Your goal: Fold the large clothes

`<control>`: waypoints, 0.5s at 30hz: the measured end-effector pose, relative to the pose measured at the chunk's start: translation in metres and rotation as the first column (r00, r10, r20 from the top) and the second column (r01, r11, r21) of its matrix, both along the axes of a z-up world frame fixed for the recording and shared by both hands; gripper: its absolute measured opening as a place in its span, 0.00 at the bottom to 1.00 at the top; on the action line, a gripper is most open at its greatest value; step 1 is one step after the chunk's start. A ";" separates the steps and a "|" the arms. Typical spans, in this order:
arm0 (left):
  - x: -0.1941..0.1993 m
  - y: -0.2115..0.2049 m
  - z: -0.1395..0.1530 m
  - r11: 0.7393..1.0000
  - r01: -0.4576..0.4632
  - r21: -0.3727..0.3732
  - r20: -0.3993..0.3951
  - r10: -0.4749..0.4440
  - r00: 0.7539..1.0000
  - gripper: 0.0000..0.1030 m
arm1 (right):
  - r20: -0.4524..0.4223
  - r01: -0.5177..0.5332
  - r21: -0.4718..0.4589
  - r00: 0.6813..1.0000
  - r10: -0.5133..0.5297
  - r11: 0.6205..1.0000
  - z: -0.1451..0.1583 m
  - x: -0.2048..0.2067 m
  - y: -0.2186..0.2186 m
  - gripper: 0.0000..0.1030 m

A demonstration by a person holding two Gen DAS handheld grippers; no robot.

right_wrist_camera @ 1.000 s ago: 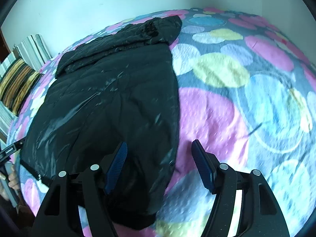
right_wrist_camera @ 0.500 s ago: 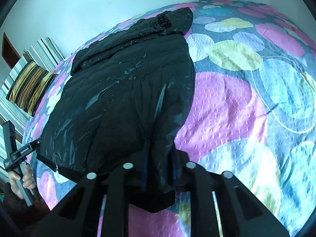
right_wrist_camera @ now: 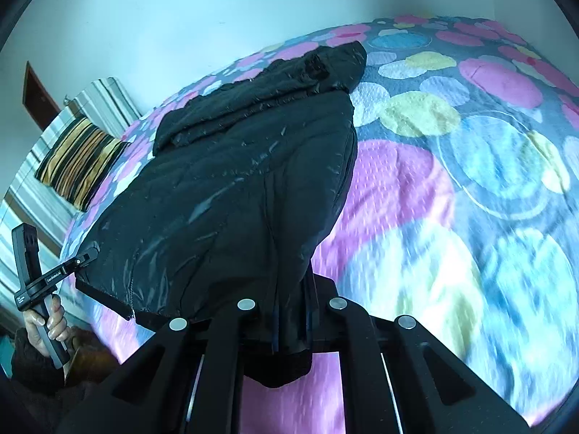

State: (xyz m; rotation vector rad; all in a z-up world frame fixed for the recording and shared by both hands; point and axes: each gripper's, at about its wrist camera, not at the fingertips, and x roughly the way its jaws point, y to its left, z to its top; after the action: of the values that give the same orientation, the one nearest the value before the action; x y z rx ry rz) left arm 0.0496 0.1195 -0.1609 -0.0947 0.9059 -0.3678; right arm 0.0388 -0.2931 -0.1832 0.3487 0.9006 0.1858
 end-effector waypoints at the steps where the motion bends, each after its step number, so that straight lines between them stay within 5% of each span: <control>1: -0.004 0.000 0.001 1.000 0.001 0.003 0.001 -0.002 1.000 0.10 | -0.001 0.002 0.011 1.000 -0.002 1.000 0.001 -0.008 0.000 0.08; 6: -0.009 0.005 0.029 0.999 -0.021 -0.047 0.044 0.023 0.999 0.09 | 0.021 0.007 0.122 1.000 -0.010 0.993 0.013 -0.029 -0.008 0.08; 15: 0.036 0.004 0.083 0.988 -0.045 -0.144 0.136 0.065 0.989 0.08 | 0.128 -0.015 0.290 0.992 -0.023 0.957 0.059 0.003 -0.023 0.08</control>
State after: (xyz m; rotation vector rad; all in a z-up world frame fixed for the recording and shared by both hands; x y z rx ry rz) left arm 0.0856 0.1237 -0.0778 -0.2209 0.7358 -0.3820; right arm 0.0419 -0.3164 -0.1238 0.6047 0.7440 0.3356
